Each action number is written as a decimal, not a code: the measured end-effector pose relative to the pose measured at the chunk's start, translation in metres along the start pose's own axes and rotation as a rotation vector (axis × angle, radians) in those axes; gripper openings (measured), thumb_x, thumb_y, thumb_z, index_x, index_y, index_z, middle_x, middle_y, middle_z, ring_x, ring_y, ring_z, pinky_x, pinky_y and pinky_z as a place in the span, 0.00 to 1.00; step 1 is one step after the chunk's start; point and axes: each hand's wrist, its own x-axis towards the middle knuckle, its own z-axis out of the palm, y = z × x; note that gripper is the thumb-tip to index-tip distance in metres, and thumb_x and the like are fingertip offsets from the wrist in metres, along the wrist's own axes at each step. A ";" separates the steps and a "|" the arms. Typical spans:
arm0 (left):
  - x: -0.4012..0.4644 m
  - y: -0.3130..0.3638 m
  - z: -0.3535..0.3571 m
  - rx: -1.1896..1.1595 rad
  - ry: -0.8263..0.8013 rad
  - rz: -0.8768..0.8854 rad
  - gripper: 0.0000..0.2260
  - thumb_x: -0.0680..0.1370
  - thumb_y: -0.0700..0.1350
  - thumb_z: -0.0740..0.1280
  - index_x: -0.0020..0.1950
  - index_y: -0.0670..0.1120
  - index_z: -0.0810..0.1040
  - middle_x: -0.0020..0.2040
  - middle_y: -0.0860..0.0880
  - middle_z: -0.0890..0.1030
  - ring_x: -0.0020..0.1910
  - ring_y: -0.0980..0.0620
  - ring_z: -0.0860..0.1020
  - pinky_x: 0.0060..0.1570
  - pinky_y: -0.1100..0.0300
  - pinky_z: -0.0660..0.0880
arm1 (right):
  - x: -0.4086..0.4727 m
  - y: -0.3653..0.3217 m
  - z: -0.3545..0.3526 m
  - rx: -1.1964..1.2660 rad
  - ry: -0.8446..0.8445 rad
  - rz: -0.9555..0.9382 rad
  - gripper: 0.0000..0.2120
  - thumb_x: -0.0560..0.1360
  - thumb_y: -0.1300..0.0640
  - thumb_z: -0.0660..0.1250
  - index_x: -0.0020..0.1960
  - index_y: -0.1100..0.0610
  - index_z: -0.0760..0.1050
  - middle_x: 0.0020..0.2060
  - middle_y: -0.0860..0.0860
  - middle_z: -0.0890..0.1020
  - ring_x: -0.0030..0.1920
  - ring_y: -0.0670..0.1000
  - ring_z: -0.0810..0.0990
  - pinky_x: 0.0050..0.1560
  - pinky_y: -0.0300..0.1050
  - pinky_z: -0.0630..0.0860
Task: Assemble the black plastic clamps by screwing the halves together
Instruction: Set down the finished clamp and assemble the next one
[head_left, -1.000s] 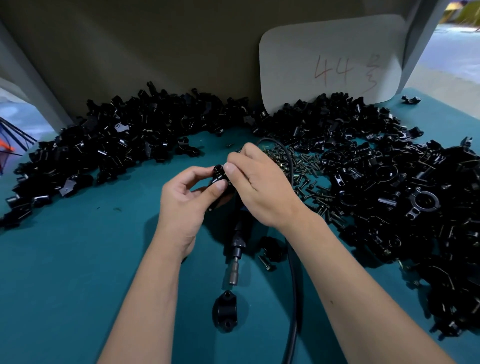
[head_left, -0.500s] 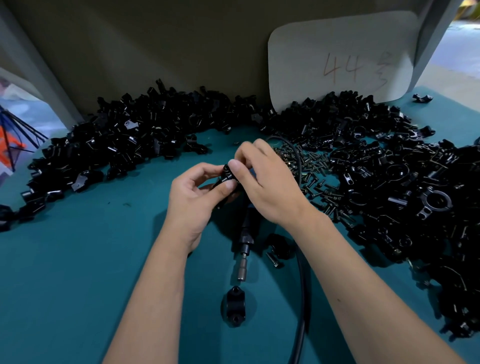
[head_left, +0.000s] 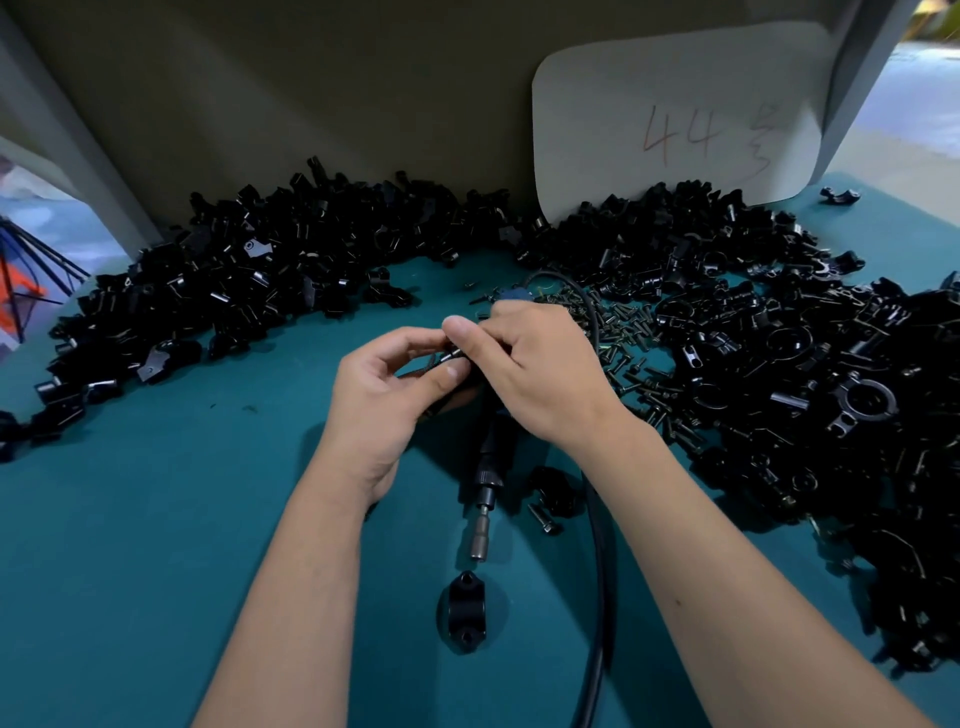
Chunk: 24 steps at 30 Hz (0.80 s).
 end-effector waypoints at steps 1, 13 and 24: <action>0.000 0.000 0.000 -0.020 0.015 -0.008 0.11 0.69 0.38 0.74 0.51 0.41 0.84 0.48 0.46 0.87 0.47 0.51 0.86 0.47 0.58 0.83 | -0.001 0.001 -0.001 0.001 0.016 0.005 0.25 0.84 0.37 0.55 0.32 0.47 0.66 0.31 0.47 0.69 0.34 0.51 0.71 0.37 0.55 0.70; -0.002 0.011 0.002 -0.307 0.045 -0.137 0.05 0.72 0.40 0.72 0.43 0.47 0.88 0.47 0.47 0.86 0.45 0.53 0.85 0.44 0.61 0.82 | -0.002 0.007 0.003 0.169 0.077 -0.007 0.23 0.86 0.43 0.55 0.35 0.50 0.64 0.28 0.46 0.68 0.30 0.49 0.68 0.34 0.53 0.67; 0.002 0.004 0.002 -0.296 0.089 -0.140 0.04 0.79 0.44 0.70 0.50 0.45 0.83 0.47 0.49 0.85 0.45 0.53 0.83 0.47 0.62 0.80 | -0.004 0.004 0.004 0.102 -0.059 -0.027 0.15 0.83 0.41 0.62 0.49 0.53 0.70 0.34 0.48 0.77 0.35 0.52 0.75 0.39 0.56 0.73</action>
